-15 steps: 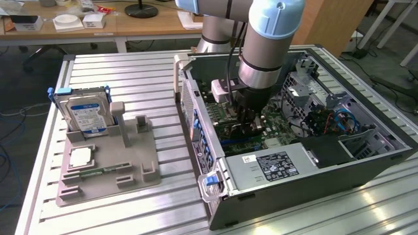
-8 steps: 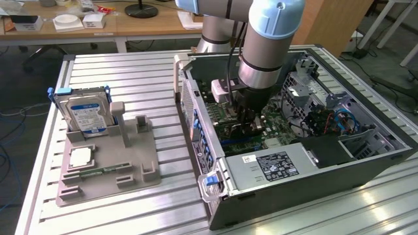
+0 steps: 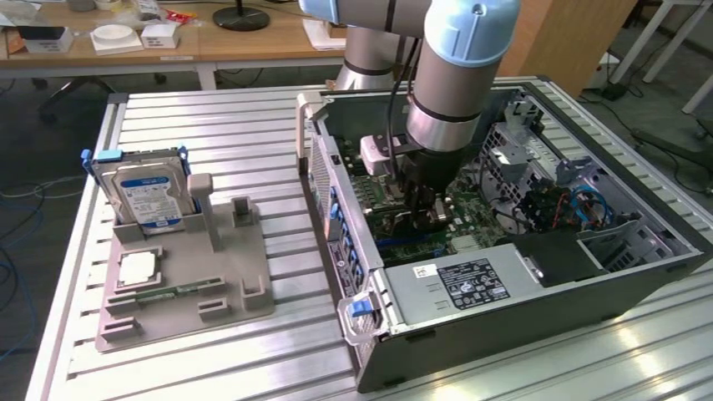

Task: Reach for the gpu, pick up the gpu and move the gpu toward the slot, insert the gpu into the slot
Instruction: 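Insert the gpu into the slot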

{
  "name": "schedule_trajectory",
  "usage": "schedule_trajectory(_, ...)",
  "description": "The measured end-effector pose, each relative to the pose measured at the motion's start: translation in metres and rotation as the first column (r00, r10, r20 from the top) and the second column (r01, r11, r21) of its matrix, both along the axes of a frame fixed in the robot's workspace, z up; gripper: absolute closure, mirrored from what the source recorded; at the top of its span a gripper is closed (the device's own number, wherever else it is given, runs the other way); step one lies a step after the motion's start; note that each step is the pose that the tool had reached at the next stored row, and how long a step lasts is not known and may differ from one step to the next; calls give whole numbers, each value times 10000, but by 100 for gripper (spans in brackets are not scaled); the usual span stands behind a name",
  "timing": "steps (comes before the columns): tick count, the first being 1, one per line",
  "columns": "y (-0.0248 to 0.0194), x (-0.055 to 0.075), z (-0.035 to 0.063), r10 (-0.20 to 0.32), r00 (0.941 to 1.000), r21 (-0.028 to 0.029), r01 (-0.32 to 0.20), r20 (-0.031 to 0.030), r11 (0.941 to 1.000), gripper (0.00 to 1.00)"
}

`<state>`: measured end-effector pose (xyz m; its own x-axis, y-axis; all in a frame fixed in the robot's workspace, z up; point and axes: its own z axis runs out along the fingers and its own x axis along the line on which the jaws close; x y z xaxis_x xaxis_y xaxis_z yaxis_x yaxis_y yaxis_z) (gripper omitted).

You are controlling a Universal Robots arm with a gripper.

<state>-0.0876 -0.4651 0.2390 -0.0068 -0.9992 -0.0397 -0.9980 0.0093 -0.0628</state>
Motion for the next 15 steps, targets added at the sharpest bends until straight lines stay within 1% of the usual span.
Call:
schedule_trajectory(4,0,0,-37,1,10000,-3,-1,0,10000,73)
schedule_trajectory(7,0,0,-38,0,10000,-4,0,-2,10000,73)
schedule_trajectory(10,1,-18,-45,5,10000,2,-5,8,10000,73)
schedule_trajectory(15,0,-28,-44,1,10000,-1,-1,0,10000,73)
